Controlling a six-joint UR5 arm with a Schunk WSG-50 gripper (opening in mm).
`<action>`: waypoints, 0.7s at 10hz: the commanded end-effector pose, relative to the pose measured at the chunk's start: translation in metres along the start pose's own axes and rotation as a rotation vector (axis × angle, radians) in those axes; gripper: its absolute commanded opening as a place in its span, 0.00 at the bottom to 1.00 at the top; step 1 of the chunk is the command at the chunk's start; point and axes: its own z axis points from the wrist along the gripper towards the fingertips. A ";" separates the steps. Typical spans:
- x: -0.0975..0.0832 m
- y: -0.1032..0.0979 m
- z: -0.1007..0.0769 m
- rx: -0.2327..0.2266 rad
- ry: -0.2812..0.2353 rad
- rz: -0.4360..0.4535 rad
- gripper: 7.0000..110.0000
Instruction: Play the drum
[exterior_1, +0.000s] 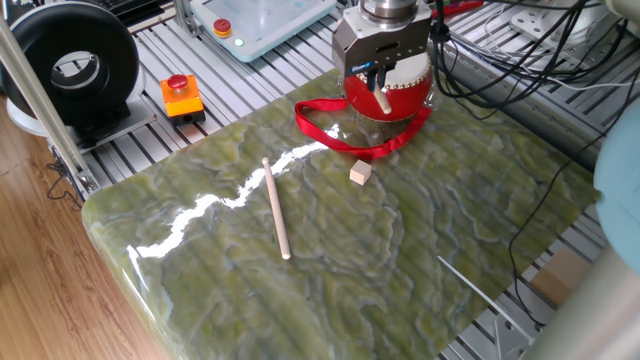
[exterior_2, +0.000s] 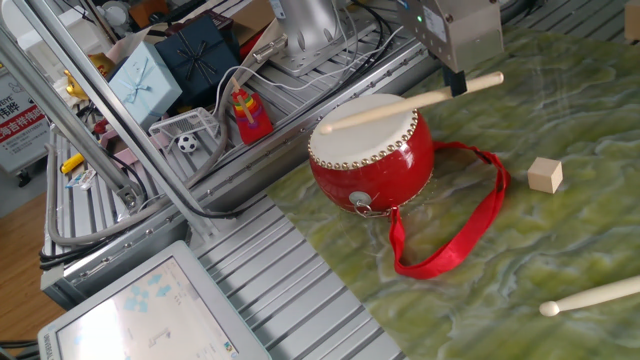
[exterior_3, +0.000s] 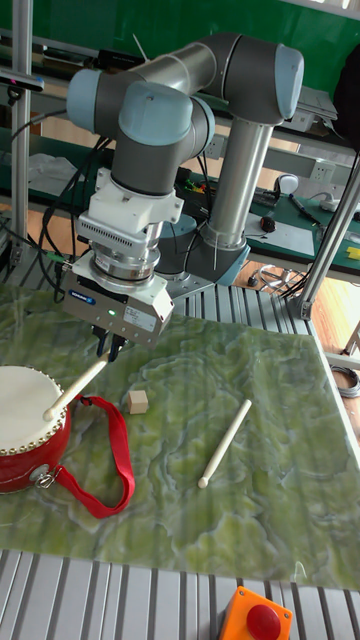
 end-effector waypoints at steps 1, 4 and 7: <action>0.003 0.002 -0.001 -0.014 0.018 -0.006 0.00; 0.005 -0.001 -0.001 -0.001 0.025 -0.017 0.00; 0.004 0.000 -0.001 -0.004 0.020 -0.026 0.00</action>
